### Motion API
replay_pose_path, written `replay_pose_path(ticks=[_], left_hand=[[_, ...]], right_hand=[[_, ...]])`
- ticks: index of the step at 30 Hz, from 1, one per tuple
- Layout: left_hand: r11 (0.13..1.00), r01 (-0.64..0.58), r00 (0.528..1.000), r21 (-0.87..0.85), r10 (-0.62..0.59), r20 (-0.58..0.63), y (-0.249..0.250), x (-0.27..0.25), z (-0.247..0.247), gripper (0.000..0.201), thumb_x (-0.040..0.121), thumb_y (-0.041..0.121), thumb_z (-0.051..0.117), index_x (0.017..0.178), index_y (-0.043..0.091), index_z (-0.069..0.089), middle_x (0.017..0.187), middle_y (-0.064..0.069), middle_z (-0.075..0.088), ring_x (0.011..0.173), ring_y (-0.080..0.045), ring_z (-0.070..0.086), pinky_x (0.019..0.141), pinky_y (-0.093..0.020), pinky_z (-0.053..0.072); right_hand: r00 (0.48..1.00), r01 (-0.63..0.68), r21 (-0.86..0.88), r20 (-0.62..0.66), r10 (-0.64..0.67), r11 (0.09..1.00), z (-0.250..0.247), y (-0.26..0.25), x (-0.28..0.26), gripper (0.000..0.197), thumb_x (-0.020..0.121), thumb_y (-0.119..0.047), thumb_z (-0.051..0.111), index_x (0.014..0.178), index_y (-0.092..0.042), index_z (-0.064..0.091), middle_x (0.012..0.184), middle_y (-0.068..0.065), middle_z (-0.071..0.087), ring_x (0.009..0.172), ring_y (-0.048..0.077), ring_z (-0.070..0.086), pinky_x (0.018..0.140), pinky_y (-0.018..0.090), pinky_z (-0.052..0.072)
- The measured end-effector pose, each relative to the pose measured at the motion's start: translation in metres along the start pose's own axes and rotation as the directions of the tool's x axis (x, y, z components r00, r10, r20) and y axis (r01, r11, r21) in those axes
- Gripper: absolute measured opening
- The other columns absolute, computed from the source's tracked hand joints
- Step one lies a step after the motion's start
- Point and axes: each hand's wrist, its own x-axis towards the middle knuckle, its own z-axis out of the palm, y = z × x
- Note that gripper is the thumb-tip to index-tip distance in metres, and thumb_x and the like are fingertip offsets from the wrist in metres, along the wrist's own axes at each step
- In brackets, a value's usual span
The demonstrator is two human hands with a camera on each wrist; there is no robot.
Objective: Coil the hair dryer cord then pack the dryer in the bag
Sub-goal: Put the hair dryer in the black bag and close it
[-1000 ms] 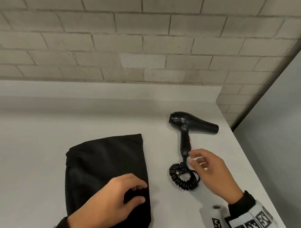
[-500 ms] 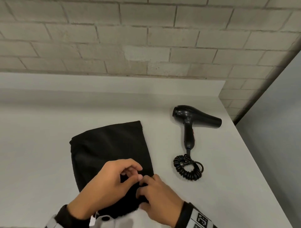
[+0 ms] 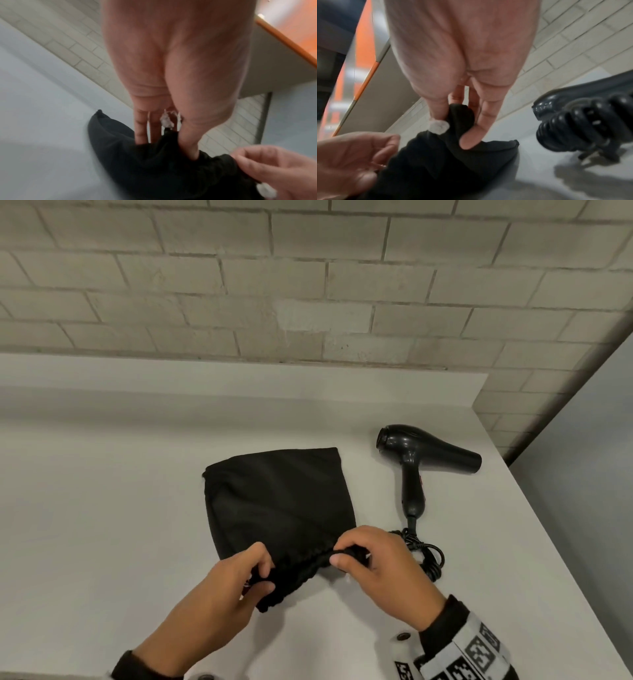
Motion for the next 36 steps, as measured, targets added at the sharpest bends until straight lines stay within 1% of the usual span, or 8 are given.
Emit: replay_pose_path(ticks=[5, 10, 15, 18, 23, 28, 31, 36], left_hand=[[0.984, -0.174, 0.973, 0.04, 0.178, -0.148, -0.003, -0.002, -0.011, 0.048, 0.082, -0.012, 0.062, 0.075, 0.035, 0.057, 0.102, 0.023, 0.058, 0.087, 0.005, 0.058, 0.065, 0.0, 0.04], [0.992, -0.071, 0.971, 0.104, 0.093, -0.219, -0.006, -0.001, -0.002, 0.032, 0.084, 0.001, 0.066, 0.095, 0.031, 0.071, 0.102, 0.02, 0.053, 0.084, 0.005, 0.055, 0.074, 0.003, 0.037], [0.991, -0.062, 0.965, 0.119, 0.09, -0.247, 0.008, -0.002, 0.002, 0.033, 0.081, 0.021, 0.075, 0.113, 0.027, 0.065, 0.106, 0.019, 0.05, 0.078, -0.004, 0.057, 0.071, 0.002, 0.036], [0.994, -0.063, 0.967, 0.086, 0.082, -0.241, 0.018, -0.001, 0.004, 0.043, 0.078, 0.022, 0.079, 0.117, 0.028, 0.063, 0.111, 0.019, 0.048, 0.081, -0.004, 0.058, 0.073, 0.004, 0.034], [0.992, 0.071, 0.953, 0.1, -0.038, -0.302, 0.024, -0.001, 0.002, 0.048, 0.079, 0.034, 0.075, 0.124, 0.036, 0.058, 0.119, 0.018, 0.048, 0.08, -0.006, 0.058, 0.056, -0.004, 0.038], [0.999, 0.027, 0.95, -0.03, -0.035, -0.309, 0.018, 0.009, 0.005, 0.053, 0.085, 0.029, 0.072, 0.134, 0.035, 0.052, 0.112, 0.027, 0.04, 0.091, -0.002, 0.055, 0.075, -0.01, 0.051], [0.996, 0.056, 0.954, -0.066, -0.073, -0.29, 0.015, 0.014, 0.005, 0.056, 0.084, 0.033, 0.073, 0.135, 0.031, 0.052, 0.116, 0.019, 0.043, 0.092, -0.006, 0.057, 0.079, -0.013, 0.054], [0.995, 0.03, 0.961, -0.092, -0.054, -0.272, 0.01, 0.021, 0.004, 0.055, 0.084, 0.034, 0.072, 0.135, 0.032, 0.051, 0.118, 0.019, 0.044, 0.094, -0.009, 0.059, 0.078, -0.014, 0.055]], right_hand=[[0.999, -0.018, 0.083, -0.045, 0.022, 0.996, -0.013, -0.011, -0.004, 0.031, 0.069, -0.055, 0.074, 0.08, -0.026, 0.073, 0.083, -0.012, 0.069, 0.081, 0.009, 0.065, 0.07, 0.021, 0.052], [1.0, -0.013, -0.031, -0.014, 0.013, 0.999, -0.009, -0.013, -0.01, 0.022, 0.073, -0.048, 0.075, 0.082, -0.028, 0.073, 0.091, -0.019, 0.068, 0.093, -0.002, 0.062, 0.076, 0.008, 0.044], [0.999, -0.039, -0.176, -0.045, 0.031, 0.984, -0.003, -0.024, -0.01, 0.045, 0.094, -0.05, 0.044, 0.071, -0.019, 0.067, 0.083, -0.01, 0.064, 0.085, 0.005, 0.059, 0.076, 0.017, 0.046], [0.998, -0.059, -0.297, 0.008, 0.065, 0.953, 0.002, -0.029, -0.01, 0.014, 0.092, -0.03, 0.058, 0.097, -0.029, 0.071, 0.115, -0.019, 0.052, 0.104, -0.001, 0.052, 0.087, 0.007, 0.037], [0.981, -0.146, -0.42, 0.057, 0.187, 0.895, -0.002, -0.04, -0.009, 0.053, 0.089, -0.008, 0.056, 0.131, -0.039, 0.05, 0.152, -0.008, 0.02, 0.133, 0.014, 0.038, 0.103, 0.019, 0.04], [0.991, -0.115, -0.257, 0.033, 0.128, 0.96, -0.018, -0.04, 0.0, 0.033, 0.086, -0.032, 0.066, 0.117, -0.041, 0.058, 0.137, -0.016, 0.039, 0.122, 0.001, 0.043, 0.098, 0.013, 0.034], [0.978, -0.14, -0.186, -0.181, 0.106, 0.972, -0.037, -0.018, 0.013, 0.016, 0.085, -0.039, 0.066, 0.097, -0.031, 0.062, 0.109, -0.015, 0.056, 0.103, -0.002, 0.052, 0.089, 0.016, 0.04], [0.821, -0.571, -0.311, -0.226, 0.525, 0.76, -0.074, 0.04, 0.04, 0.048, 0.09, -0.038, 0.061, 0.125, -0.01, 0.043, 0.113, 0.009, 0.06, 0.101, 0.025, 0.058, 0.083, 0.034, 0.05]])
